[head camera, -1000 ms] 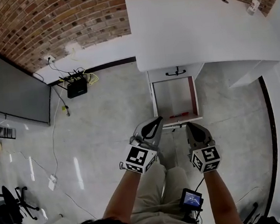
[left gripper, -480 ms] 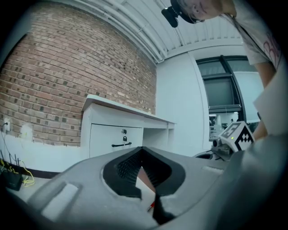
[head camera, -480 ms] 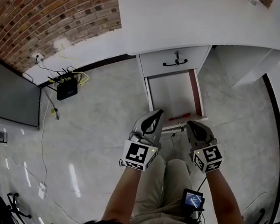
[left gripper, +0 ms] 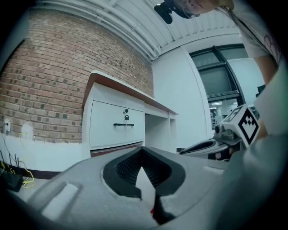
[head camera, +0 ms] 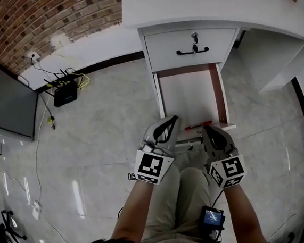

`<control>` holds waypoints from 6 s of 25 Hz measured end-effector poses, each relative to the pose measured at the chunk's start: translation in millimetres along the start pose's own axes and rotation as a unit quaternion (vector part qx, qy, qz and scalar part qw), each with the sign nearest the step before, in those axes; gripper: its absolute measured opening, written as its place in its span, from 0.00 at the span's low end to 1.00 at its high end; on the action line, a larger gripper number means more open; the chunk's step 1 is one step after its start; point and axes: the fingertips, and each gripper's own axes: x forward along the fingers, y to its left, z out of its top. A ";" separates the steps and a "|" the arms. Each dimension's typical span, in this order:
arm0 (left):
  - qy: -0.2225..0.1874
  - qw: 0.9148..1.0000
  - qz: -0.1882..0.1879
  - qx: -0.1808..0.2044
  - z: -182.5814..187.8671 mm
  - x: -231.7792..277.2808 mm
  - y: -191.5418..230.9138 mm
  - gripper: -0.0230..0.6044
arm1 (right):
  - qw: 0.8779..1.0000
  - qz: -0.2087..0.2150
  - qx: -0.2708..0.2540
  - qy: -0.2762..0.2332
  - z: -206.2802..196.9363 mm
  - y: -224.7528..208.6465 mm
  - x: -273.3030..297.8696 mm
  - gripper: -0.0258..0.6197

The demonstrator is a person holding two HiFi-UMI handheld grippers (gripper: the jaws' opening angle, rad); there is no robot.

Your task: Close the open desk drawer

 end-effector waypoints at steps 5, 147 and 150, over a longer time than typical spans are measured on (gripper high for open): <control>-0.005 1.000 0.006 -0.006 -23.8 3.7 1.2 0.04 | 1.000 -0.005 -0.004 -0.011 -23.3 -2.4 2.7 0.08; -0.035 0.992 0.110 0.047 -58.6 56.6 67.5 0.04 | 0.988 -0.150 0.030 -0.013 -14.4 -102.1 225.4 0.37; -0.038 0.992 0.110 0.043 -57.5 57.0 70.2 0.04 | 0.988 -0.153 0.029 -0.017 -10.8 -104.9 230.4 0.37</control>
